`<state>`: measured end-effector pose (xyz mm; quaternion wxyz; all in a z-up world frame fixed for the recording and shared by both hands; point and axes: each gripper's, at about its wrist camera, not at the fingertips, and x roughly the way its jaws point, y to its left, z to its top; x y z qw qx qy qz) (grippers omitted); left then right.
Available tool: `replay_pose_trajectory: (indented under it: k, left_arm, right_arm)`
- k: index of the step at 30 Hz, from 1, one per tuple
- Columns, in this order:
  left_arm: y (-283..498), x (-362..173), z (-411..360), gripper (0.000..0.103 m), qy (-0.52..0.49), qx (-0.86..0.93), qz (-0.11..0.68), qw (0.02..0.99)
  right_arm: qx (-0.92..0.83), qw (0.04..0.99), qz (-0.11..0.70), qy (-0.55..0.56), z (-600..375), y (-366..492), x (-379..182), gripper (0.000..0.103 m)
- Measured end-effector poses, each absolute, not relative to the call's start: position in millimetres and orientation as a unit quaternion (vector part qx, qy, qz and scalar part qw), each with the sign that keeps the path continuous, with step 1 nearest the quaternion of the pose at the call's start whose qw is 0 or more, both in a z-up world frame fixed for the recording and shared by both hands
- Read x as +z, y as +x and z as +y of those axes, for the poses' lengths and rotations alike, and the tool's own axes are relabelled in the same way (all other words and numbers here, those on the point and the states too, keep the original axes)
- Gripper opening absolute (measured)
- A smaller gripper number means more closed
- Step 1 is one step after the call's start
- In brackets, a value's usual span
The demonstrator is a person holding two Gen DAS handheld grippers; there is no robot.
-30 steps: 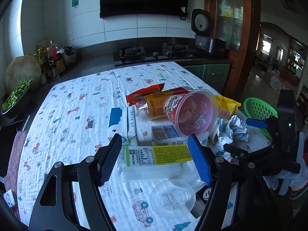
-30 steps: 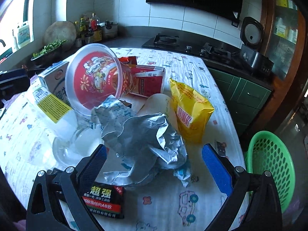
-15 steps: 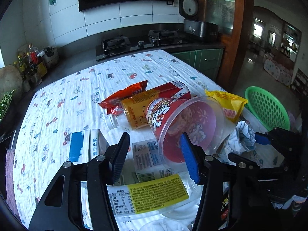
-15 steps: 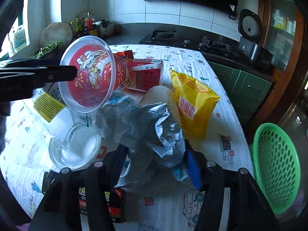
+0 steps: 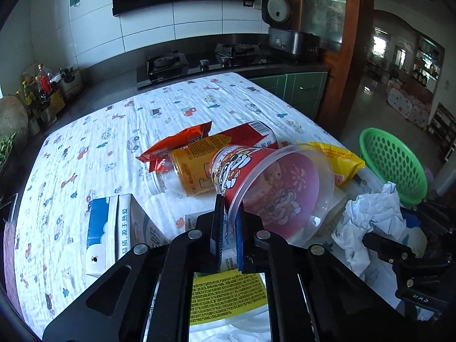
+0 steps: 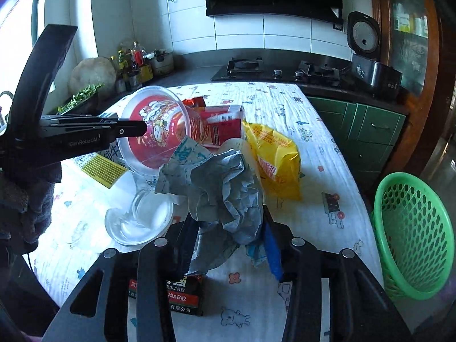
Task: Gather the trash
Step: 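Carry the foil over the green basket and open the right tool to drop it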
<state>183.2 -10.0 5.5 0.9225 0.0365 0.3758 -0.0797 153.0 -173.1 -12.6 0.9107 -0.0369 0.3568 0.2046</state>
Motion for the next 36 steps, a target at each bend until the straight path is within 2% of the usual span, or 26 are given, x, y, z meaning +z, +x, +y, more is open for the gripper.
replay_pose_trajectory:
  k: [10, 21, 30, 36]
  left_arm:
    - [171, 21, -11, 0.003, 0.038, -0.08, 0.356, 0.93]
    - [145, 69, -31, 0.003, 0.032, -0.124, 0.3, 0.945]
    - [159, 77, -90, 0.003, 0.034, -0.184, 0.294, 0.937]
    - [170, 75, -132, 0.003, 0.044, -0.207, 0.3, 0.93]
  right_arm:
    - [0.198, 0.922, 0.333, -0.009, -192, 140, 10, 0.041]
    - [0.135, 0.935, 0.328, 0.018, -265, 147, 26, 0.041]
    - [0.022, 0.934, 0.355, 0.025, -364, 179, 8, 0.043]
    - [-0.017, 0.921, 0.388, 0.039, -413, 198, -22, 0.051]
